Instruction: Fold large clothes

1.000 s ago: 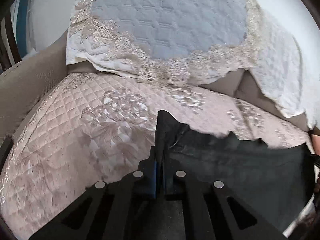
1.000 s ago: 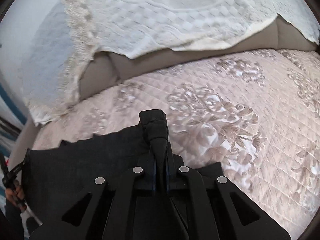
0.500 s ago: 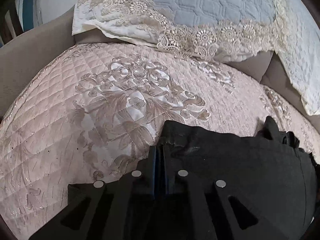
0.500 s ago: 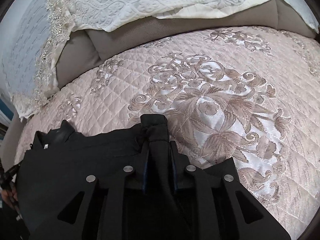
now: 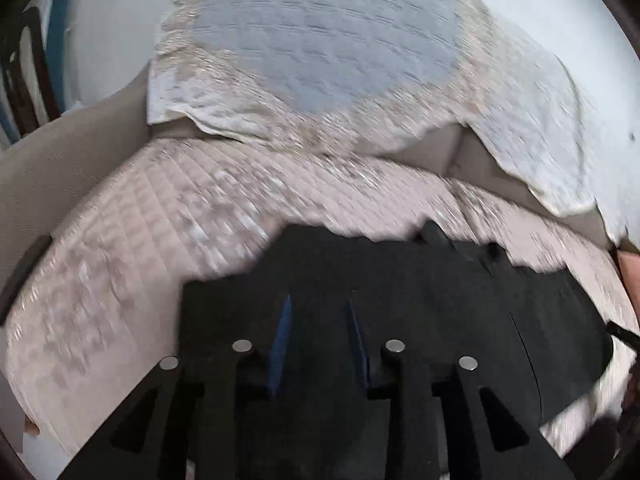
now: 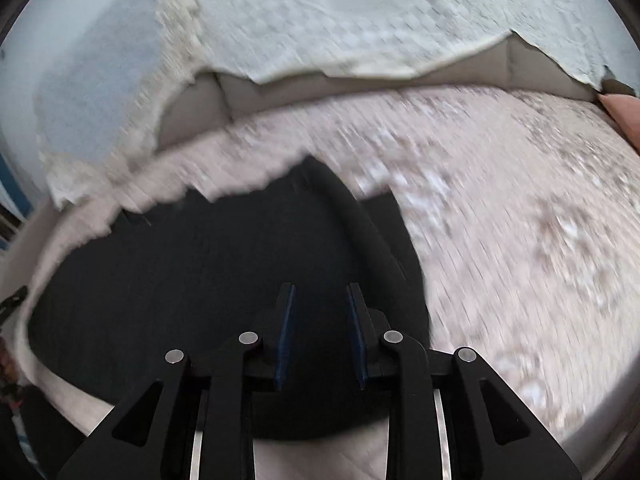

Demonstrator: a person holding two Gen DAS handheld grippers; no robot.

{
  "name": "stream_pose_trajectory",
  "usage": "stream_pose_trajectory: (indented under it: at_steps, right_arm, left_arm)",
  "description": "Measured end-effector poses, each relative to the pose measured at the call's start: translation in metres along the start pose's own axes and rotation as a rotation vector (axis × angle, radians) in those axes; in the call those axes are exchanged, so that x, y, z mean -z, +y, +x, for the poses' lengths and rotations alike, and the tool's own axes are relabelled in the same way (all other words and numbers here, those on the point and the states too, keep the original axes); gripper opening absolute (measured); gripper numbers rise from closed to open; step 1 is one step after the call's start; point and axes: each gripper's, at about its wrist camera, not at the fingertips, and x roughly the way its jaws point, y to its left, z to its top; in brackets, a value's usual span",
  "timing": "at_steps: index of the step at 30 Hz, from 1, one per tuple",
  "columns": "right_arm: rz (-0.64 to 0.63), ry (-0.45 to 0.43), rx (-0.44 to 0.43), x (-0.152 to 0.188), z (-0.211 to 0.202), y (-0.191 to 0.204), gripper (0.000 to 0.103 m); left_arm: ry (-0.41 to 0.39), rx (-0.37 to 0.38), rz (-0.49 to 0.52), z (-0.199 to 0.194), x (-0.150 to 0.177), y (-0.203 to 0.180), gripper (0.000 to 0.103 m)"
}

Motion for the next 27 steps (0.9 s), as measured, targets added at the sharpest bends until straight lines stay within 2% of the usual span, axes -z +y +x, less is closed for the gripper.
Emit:
stream_pose_trajectory:
  at_steps: [1,2,3,5,8,12,15,18,20,24,27]
  right_arm:
    - [0.013,0.033,0.021,0.006,0.010,-0.006,0.021]
    - [0.020,0.057,0.030,0.009,0.020,-0.012,0.012]
    - [0.024,0.070,0.032,0.009,0.025,-0.015,0.010]
    - [0.042,0.071,0.033,0.004,0.026,-0.016,0.010]
    - [0.021,0.043,0.044,-0.001,0.008,-0.004,0.013]
    - [0.007,-0.014,-0.045,0.014,-0.023,0.025,0.013]
    - [-0.063,-0.020,-0.123,0.031,-0.030,0.062,0.013]
    - [-0.145,-0.014,-0.174,0.047,-0.024,0.097,0.013]
    - [-0.185,0.019,-0.160,0.054,-0.010,0.114,0.013]
    - [-0.250,0.076,-0.139,0.067,0.023,0.127,0.017]
    - [-0.247,0.074,-0.139,0.066,0.022,0.128,0.017]
  left_arm:
    - [0.022,0.004,0.014,0.005,0.010,-0.004,0.031]
    - [0.056,0.000,0.019,0.014,0.021,-0.006,0.031]
    - [0.096,-0.016,0.008,0.025,0.029,-0.003,0.031]
    - [0.122,-0.032,-0.007,0.038,0.038,0.002,0.031]
    - [0.108,-0.032,-0.021,0.026,0.035,-0.001,0.031]
    - [0.063,-0.014,-0.002,-0.004,0.034,-0.011,0.032]
    - [0.078,-0.016,0.045,-0.015,0.041,-0.030,0.036]
    - [0.084,0.000,0.090,-0.018,0.048,-0.050,0.036]
    - [0.097,0.015,0.101,-0.014,0.052,-0.059,0.037]
    - [0.155,0.005,0.122,0.004,0.066,-0.070,0.039]
    - [0.163,-0.005,0.136,0.007,0.070,-0.071,0.039]
